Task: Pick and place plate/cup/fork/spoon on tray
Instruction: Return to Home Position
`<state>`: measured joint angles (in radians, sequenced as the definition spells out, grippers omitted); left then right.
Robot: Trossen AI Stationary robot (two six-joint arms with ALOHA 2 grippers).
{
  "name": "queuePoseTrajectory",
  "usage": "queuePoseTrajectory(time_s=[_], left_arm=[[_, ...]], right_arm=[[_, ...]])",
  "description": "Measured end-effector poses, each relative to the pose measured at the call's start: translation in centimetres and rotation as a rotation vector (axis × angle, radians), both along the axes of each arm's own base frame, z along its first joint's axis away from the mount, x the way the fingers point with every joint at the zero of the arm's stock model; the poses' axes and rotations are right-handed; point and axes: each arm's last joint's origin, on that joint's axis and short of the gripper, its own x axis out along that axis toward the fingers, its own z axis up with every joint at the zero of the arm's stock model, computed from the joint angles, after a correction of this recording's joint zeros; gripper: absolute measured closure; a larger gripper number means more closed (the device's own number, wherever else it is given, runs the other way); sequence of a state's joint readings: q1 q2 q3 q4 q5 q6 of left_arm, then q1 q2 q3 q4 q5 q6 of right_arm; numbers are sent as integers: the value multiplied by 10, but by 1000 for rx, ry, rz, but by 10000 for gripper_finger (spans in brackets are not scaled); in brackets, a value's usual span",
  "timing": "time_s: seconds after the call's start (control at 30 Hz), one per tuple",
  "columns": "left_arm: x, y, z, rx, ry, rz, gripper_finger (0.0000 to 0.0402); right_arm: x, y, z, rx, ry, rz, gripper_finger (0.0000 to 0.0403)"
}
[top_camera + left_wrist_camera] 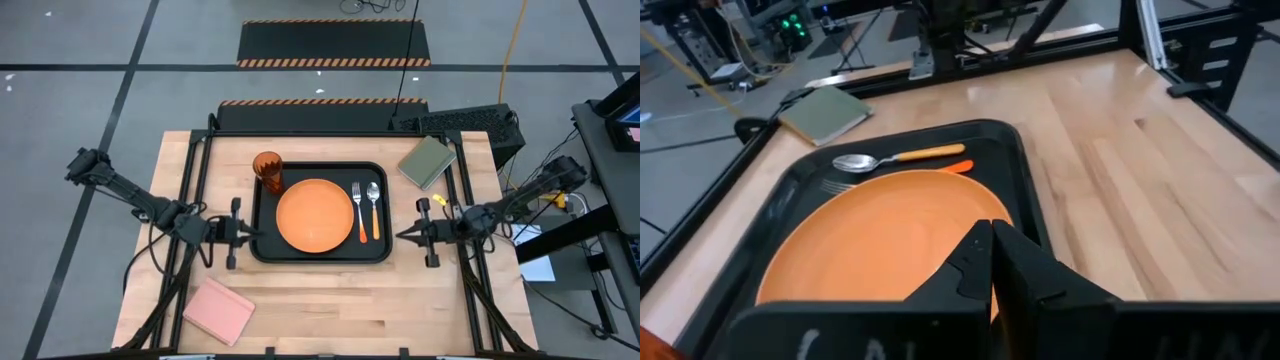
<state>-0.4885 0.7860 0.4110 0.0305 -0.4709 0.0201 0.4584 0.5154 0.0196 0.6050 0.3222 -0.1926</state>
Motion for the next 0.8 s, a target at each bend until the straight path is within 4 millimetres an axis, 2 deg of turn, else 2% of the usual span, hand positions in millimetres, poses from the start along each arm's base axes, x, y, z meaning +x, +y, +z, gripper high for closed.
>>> queuePoseTrajectory(time_s=[0.17, 0.5, 0.8], left_arm=[[1, 4, 0, 3, 0, 21, 380], [2, 7, 0, -2, 2, 35, 378], [2, 7, 0, -8, 2, 36, 378]], right_arm=[[-5, -8, -2, 12, 28, 28, 403], [-8, -20, -1, -6, 16, 68, 403], [-6, -33, -3, -2, 44, 10, 403]])
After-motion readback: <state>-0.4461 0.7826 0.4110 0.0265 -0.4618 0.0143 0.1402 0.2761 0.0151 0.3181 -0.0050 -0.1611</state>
